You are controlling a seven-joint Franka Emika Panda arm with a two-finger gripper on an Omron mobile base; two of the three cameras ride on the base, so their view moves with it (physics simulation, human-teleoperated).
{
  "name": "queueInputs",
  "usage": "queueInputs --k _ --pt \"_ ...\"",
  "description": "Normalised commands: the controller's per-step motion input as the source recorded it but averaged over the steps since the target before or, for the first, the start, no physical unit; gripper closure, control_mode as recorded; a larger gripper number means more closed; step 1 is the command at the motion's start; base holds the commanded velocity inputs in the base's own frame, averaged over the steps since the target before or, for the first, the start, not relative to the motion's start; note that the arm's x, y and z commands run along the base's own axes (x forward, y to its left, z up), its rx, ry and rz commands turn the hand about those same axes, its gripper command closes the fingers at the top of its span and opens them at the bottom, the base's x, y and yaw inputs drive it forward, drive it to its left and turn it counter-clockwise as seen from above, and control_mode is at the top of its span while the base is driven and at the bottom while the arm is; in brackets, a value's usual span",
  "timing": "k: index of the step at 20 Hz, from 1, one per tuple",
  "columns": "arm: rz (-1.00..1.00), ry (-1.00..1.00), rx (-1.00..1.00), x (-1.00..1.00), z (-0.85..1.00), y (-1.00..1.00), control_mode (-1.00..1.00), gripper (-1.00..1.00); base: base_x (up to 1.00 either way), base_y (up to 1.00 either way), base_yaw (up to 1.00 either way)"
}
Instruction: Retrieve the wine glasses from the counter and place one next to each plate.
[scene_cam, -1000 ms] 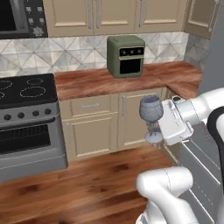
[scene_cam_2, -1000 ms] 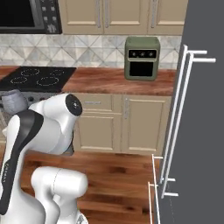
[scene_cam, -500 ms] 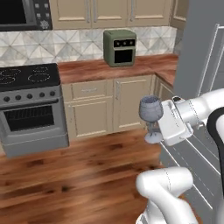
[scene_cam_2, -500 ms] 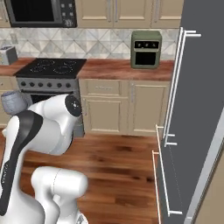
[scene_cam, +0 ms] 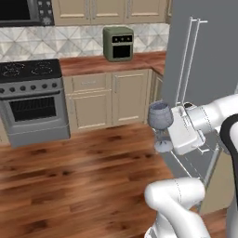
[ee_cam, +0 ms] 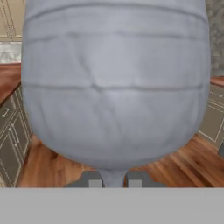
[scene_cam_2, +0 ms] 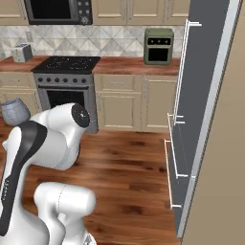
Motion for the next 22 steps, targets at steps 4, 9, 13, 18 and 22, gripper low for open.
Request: queueInputs --k 4,9,13,18,22 --pt "0.00 0.00 0.00 0.00 0.00 0.00 1.00 1.00 -1.00 0.00 0.00" --pt "0.00 0.00 0.00 0.00 0.00 0.00 1.00 1.00 -1.00 0.00 0.00" --pt "0.00 0.00 0.00 0.00 0.00 0.00 1.00 1.00 -1.00 0.00 0.00" --pt "0.00 0.00 0.00 0.00 0.00 0.00 1.00 1.00 -1.00 0.00 0.00" --pt "0.00 0.00 0.00 0.00 0.00 0.00 1.00 1.00 -1.00 0.00 0.00"
